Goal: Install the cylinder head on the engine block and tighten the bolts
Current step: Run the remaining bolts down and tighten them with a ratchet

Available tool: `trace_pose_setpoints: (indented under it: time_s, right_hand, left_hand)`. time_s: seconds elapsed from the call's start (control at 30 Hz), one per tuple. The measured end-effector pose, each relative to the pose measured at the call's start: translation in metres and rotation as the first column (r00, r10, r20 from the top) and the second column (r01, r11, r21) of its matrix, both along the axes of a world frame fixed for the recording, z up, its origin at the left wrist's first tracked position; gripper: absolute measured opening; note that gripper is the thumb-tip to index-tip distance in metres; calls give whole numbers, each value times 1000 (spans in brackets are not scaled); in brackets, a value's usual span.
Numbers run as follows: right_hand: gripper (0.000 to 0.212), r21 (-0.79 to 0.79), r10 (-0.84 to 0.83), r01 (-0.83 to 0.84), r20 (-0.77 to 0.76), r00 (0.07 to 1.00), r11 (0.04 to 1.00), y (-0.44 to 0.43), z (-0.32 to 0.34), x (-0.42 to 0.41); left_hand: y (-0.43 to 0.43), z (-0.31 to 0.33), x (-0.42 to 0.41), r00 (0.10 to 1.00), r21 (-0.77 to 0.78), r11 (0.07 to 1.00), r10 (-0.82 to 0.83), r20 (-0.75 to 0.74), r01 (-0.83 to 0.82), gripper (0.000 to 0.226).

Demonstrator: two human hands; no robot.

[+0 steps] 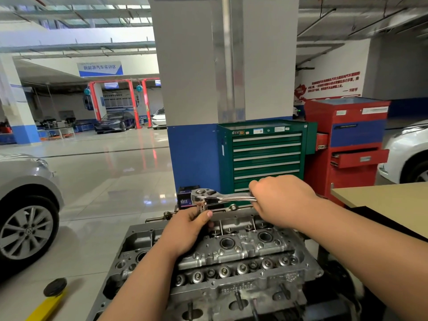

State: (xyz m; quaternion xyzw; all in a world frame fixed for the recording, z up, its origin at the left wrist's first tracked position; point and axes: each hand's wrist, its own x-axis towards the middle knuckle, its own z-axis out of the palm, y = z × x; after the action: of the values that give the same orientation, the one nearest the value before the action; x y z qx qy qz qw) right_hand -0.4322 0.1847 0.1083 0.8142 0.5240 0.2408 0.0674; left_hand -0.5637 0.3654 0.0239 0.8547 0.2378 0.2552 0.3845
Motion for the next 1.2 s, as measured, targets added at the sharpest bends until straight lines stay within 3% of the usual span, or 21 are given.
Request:
trace_pose_setpoints:
  time_s: [0.33,0.53,0.7,0.83,0.93,1.0,1.1,1.2]
  right_hand:
    - [4,-29,28,-26,54,998,999,6,7,-6]
    - [7,-41,-2,6,98,995,999,10,-7,-7]
    - [8,4,-18,17,133,991,1000,1,5,-5]
    - [6,-58,-27,31,71,997,998,4,0,-8]
    - [10,-63,-35,34,-3,999,997,2,-4,-8]
    - [11,-65,-68,65,-44,997,996,1,-5,-6]
    - [9,-70,-132,127,-70,989,989,3,-9,-3]
    - [7,-65,-211,204,-135,968,977,3,-13,2]
  left_hand:
    - [6,-2,-7,998,40,999,-9,-65,11,35]
    - [6,-4,-5,997,141,987,80,-13,-77,6]
    - [4,-3,-6,999,-12,1000,-23,30,24,10]
    - [1,-1,-12,999,16,1000,25,28,-25,8]
    - [8,-4,-23,985,7,992,124,118,-126,37]
    - [13,-6,-27,976,137,967,217,-13,-213,44]
    - [16,-13,-21,945,416,905,206,-255,-85,36]
    - [18,-17,-15,923,453,892,171,-345,4,30]
